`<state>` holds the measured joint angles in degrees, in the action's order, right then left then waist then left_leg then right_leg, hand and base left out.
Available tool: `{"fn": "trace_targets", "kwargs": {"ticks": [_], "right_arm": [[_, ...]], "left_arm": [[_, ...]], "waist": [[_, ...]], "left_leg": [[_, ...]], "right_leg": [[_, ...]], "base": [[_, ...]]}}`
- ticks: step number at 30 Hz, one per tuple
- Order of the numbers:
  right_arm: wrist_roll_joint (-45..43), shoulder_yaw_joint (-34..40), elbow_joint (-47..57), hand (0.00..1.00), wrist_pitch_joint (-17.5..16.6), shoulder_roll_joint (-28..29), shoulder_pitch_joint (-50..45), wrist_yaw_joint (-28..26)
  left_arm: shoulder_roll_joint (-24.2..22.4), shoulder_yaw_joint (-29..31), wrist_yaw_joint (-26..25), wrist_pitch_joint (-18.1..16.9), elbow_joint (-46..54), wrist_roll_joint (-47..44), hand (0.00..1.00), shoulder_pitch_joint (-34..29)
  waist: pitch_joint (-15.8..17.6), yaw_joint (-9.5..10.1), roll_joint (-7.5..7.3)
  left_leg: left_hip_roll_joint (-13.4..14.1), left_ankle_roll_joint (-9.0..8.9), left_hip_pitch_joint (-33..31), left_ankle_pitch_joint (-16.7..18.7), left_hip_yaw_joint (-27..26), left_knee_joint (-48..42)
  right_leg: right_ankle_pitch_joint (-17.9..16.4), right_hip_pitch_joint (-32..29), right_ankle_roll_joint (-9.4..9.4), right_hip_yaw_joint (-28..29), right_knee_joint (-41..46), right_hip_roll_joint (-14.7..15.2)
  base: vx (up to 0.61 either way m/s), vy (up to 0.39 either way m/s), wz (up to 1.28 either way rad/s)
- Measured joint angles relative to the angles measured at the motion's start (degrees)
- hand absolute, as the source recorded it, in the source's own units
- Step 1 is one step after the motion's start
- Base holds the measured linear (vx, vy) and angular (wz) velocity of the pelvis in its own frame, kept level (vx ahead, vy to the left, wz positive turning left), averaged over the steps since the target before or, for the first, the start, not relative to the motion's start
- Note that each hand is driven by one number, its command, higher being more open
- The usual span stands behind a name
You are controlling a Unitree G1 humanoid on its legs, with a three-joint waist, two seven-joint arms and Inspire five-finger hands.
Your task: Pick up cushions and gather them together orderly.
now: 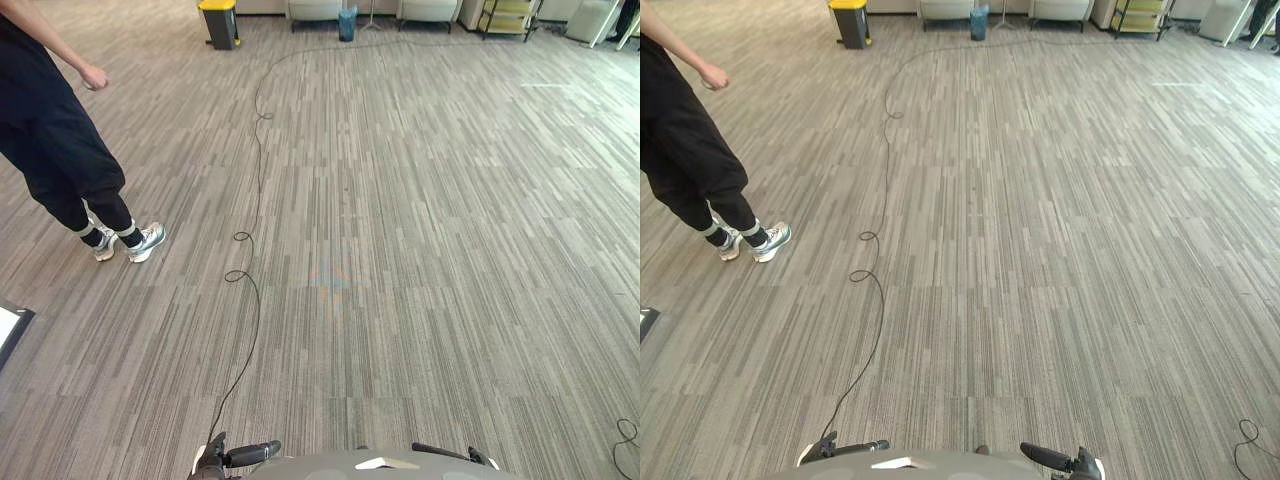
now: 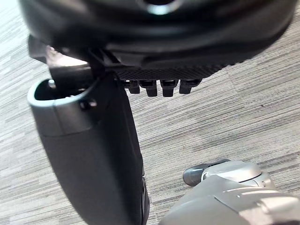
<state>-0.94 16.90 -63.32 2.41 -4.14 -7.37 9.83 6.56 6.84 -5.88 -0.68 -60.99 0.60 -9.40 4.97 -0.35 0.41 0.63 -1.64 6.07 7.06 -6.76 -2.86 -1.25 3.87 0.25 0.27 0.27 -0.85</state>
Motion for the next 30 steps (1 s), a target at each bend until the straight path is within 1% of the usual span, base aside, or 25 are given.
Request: {"fn": "trace_targets", "kwargs": {"ticks": [3, 5, 8, 12, 16, 20, 23, 24, 26, 30], "right_arm": [[0.92, 0.51, -0.09, 1.00, 0.00, 0.05, 0.41, -0.02], [0.92, 2.07, -0.30, 1.00, 0.00, 0.06, 1.02, -0.01], [0.91, 2.27, -0.55, 1.00, 0.04, 0.05, 2.05, 0.04], [0.88, 2.27, -0.50, 1.00, -0.13, 0.20, 3.95, 0.02], [0.82, 2.28, -0.30, 1.00, -0.50, 0.41, 4.74, 0.00], [0.81, 2.28, -0.24, 1.00, -0.58, 0.49, 4.87, 0.01], [0.79, 2.33, -0.22, 1.00, -0.57, 0.71, 4.86, 0.08], [0.79, 2.45, -0.15, 1.00, -0.57, 0.86, 4.84, 0.12], [0.80, 2.98, -0.04, 1.00, -0.57, 1.03, 4.76, 0.15], [0.78, 4.49, 0.00, 1.00, -0.55, 1.35, 4.20, 0.29]], "left_arm": [[-0.29, 0.93, 0.06, 0.00, -0.14, 0.03, 1.00, 0.21], [-0.41, 0.93, 0.08, 0.01, -0.22, 0.07, 1.00, 0.79], [-0.70, 0.93, 0.06, 0.00, -0.21, 0.10, 1.00, 1.55], [-0.82, 0.87, 0.06, -0.03, -0.14, 0.14, 1.00, 1.95], [-0.83, 0.85, 0.04, -0.02, -0.05, 0.10, 1.00, 2.22], [-0.81, 0.86, 0.03, -0.02, 0.02, 0.09, 1.00, 2.18], [-0.60, 0.87, -0.02, -0.02, 0.03, 0.06, 1.00, 2.17], [-0.50, 0.89, -0.02, -0.02, 0.03, 0.06, 1.00, 2.15], [-0.47, 0.89, -0.02, -0.02, 0.03, 0.04, 1.00, 2.13], [-0.51, 1.20, -0.04, -0.02, 0.02, -0.04, 1.00, 1.81]], "waist": [[0.08, -0.09, 0.11], [0.62, -0.11, 0.40], [1.58, -0.14, 0.77], [2.03, -0.20, 0.90], [2.97, -0.20, 0.94], [3.20, -0.16, 0.81], [3.44, -0.16, 0.49], [3.53, -0.17, 0.33], [3.58, -0.19, 0.27], [3.72, -0.17, 0.18]], "left_leg": [[-0.03, -1.12, 1.25, -0.70, -0.35, 1.04], [0.02, -1.32, 1.58, -0.83, -0.36, 1.31], [0.02, -2.13, 2.52, -1.35, -0.50, 1.82], [0.34, -2.14, 3.15, -1.36, -0.49, 1.82], [0.57, -2.12, 3.64, -1.37, -0.26, 1.79], [0.68, -2.02, 3.72, -1.43, -0.16, 1.78], [0.54, -1.93, 3.40, -1.49, -0.06, 1.81], [0.49, -1.38, 3.40, -1.84, 0.09, 2.20], [0.47, -1.08, 3.43, -2.03, 0.24, 2.81], [0.58, -0.99, 3.14, -2.09, 0.68, 2.91]], "right_leg": [[0.22, 1.45, 0.42, -0.74, -1.38, 0.07], [0.21, 1.86, 0.45, -1.49, -1.60, 0.04], [0.16, 2.59, 0.53, -1.74, -1.62, 0.06], [-0.26, 3.38, 1.17, -2.10, -1.61, -0.16], [-0.44, 4.25, 1.40, -3.18, -1.60, -0.29], [-0.52, 4.46, 1.38, -3.43, -1.48, -0.36], [-1.16, 4.37, 0.42, -3.73, -1.09, -0.26], [-1.36, 4.22, 0.12, -4.08, -1.00, -0.25], [-1.61, 4.01, -0.28, -4.56, -1.00, -0.27], [-1.67, 3.94, -0.39, -5.27, -0.86, -0.35]], "base": [[0.10, 0.006, 0.02], [0.07, -0.006, 0.05], [0.01, -0.001, 0.00], [-0.02, -0.012, 0.04], [-0.06, -0.013, 0.10], [-0.08, 0.000, 0.07], [-0.09, -0.008, 0.04], [-0.14, -0.033, 0.07], [-0.08, -0.030, 0.10], [-0.07, -0.018, 0.12]]}}
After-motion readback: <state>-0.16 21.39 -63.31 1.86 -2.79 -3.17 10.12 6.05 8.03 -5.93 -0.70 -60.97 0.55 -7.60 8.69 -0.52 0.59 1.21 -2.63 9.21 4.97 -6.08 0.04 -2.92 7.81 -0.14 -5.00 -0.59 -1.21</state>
